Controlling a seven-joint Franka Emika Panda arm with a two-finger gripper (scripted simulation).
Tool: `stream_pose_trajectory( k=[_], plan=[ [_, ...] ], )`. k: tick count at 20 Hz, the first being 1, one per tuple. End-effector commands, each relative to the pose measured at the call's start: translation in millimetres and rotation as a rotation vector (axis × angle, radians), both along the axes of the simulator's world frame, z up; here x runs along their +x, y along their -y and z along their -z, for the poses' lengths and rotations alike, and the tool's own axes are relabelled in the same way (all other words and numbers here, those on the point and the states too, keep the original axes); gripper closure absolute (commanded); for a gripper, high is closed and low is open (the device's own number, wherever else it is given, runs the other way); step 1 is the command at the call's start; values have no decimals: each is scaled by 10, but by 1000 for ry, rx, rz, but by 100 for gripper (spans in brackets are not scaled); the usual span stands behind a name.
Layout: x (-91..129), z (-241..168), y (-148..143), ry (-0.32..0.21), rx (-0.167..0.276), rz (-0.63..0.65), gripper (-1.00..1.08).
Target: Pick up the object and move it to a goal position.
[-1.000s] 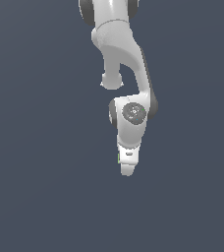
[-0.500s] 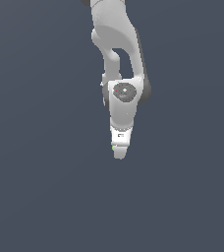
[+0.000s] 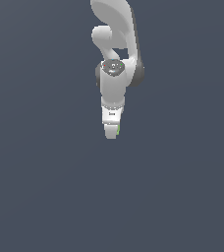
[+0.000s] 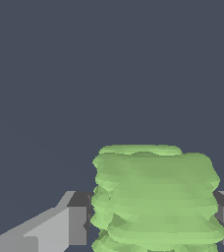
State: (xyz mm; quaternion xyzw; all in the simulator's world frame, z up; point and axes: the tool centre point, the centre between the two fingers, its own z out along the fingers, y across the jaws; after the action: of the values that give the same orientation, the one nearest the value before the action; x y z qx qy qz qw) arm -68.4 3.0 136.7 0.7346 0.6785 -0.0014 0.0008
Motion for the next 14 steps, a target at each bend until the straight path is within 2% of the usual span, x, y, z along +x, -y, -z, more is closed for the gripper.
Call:
stream_pose_trajectory(
  k=[1,8,14],
  plan=[
    [-166,-105,84,0,0,0,108],
    [-520,-345,270,1,2,0,108],
    [-698,-476,366,1,3,-1,108]
  ],
)
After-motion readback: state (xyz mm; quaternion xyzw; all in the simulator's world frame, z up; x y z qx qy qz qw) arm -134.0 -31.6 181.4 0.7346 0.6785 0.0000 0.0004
